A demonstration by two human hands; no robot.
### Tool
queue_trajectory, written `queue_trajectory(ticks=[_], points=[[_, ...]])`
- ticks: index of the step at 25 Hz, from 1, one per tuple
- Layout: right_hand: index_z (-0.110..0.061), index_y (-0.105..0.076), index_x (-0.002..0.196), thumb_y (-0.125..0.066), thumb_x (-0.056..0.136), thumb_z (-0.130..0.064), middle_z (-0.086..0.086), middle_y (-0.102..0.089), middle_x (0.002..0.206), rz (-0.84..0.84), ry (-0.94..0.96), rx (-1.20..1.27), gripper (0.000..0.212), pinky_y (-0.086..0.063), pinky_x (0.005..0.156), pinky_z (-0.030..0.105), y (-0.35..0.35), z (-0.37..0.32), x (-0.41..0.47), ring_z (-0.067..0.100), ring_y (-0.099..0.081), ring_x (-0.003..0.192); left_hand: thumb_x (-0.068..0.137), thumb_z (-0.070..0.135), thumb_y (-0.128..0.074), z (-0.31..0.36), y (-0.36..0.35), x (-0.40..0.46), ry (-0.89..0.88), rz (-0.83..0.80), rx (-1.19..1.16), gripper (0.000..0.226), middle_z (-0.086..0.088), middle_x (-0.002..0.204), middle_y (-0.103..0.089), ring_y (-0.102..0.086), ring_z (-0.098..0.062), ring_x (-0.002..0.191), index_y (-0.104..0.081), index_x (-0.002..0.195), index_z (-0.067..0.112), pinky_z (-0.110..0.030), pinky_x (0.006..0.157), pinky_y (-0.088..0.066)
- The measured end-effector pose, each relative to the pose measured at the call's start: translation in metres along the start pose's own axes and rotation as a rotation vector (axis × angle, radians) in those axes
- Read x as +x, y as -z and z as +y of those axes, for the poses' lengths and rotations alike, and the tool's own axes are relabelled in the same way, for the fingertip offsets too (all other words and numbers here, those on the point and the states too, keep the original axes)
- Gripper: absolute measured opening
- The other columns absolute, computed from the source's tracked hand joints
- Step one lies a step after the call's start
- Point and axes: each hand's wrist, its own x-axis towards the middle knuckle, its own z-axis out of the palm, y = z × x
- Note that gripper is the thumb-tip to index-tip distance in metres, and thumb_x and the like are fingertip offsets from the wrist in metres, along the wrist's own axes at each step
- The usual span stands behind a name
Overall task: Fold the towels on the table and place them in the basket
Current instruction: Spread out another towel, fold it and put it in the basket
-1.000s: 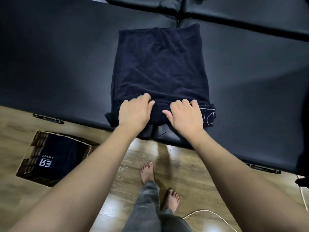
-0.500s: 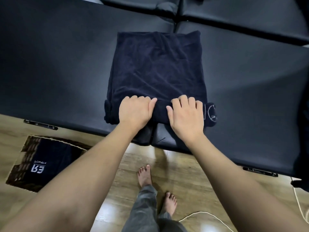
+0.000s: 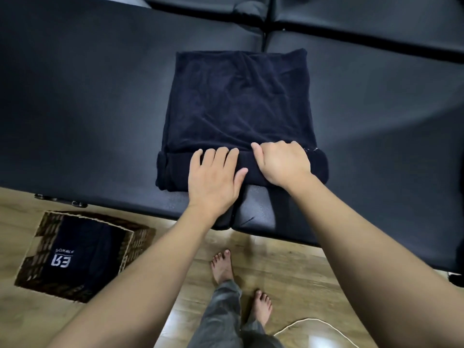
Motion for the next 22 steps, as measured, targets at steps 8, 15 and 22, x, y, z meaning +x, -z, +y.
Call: queue_trajectory(ticks=[8, 15, 22], points=[[-0.013, -0.064, 0.102, -0.034, 0.106, -0.040, 0.006, -0.063, 0.101, 0.426, -0.137, -0.104, 0.040, -0.038, 0.089, 0.050, -0.022, -0.025, -0.026, 0.035, -0.055, 0.088, 0.106, 0.040, -0.018, -0.013, 0.010, 0.072, 0.036, -0.238, -0.054, 0.046, -0.003, 0.084, -0.070, -0.061, -0.030, 0.074, -0.055, 0.084, 0.022, -0.039, 0.069, -0.034], [-0.015, -0.057, 0.074, -0.029, 0.107, -0.035, 0.005, -0.062, 0.065, 0.350, -0.099, -0.130, 0.048, -0.034, 0.075, 0.045, -0.008, -0.015, 0.018, 0.030, -0.045, 0.059, 0.104, 0.045, -0.033, -0.011, 0.001, 0.038, 0.010, -0.011, -0.014, 0.045, -0.004, 0.113, -0.064, -0.057, -0.030, 0.099, -0.063, 0.118, 0.016, -0.046, 0.088, -0.042], [-0.015, -0.062, 0.090, -0.031, 0.104, -0.038, 0.008, -0.069, 0.090, 0.270, -0.233, -0.024, 0.041, -0.035, 0.080, 0.045, 0.004, -0.019, 0.025, 0.034, -0.057, 0.077, 0.103, 0.041, -0.024, -0.022, 0.006, 0.092, -0.062, -0.119, 0.050, 0.051, -0.006, 0.079, -0.069, -0.060, -0.033, 0.071, -0.063, 0.082, 0.017, -0.041, 0.066, -0.037]])
